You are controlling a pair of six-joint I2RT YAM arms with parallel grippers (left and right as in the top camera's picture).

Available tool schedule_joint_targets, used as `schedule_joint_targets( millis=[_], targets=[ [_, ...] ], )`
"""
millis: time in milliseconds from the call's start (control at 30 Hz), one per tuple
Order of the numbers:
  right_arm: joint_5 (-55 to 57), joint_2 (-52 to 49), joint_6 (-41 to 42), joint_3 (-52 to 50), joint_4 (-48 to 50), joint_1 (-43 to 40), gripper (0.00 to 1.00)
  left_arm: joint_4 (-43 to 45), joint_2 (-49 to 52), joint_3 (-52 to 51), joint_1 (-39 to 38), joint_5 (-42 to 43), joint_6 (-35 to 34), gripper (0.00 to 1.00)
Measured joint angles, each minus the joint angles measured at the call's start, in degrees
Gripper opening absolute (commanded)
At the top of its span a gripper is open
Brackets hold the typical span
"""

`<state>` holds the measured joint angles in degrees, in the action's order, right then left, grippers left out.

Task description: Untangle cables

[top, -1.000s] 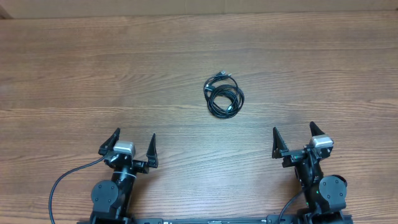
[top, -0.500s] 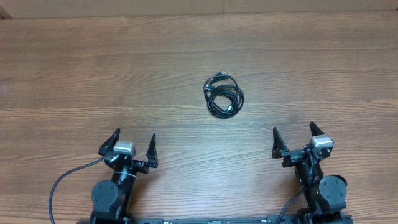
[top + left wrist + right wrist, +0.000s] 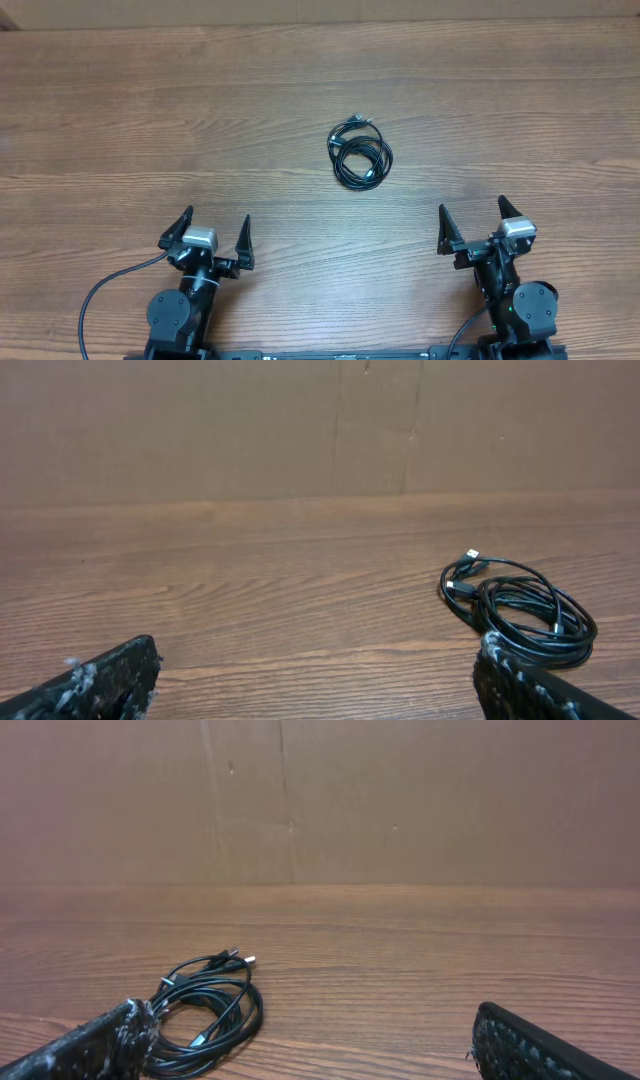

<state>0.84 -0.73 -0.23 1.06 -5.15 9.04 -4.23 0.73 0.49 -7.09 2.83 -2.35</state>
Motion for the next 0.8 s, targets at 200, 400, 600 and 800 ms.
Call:
schedule_joint_targets(
  millis=[200,400,600,800],
  targets=[
    [0.02,0.0,0.0,0.0,0.02,0.0,1.0,0.0,0.0,0.0,0.0,0.0,0.0,0.99],
    [0.0,0.0,0.0,0.0,0.0,0.0,1.0,0.0,0.0,0.0,0.0,0.0,0.0,1.0],
    [0.0,0.0,0.0,0.0,-0.02,0.0,1.0,0.02,0.0,0.0,0.0,-0.02,0.0,1.0],
    [0.0,0.0,1.42,0.0,0.0,0.0,1.0,-0.07,0.0,0.0,0.0,-0.07,-0.02,1.0]
  ],
)
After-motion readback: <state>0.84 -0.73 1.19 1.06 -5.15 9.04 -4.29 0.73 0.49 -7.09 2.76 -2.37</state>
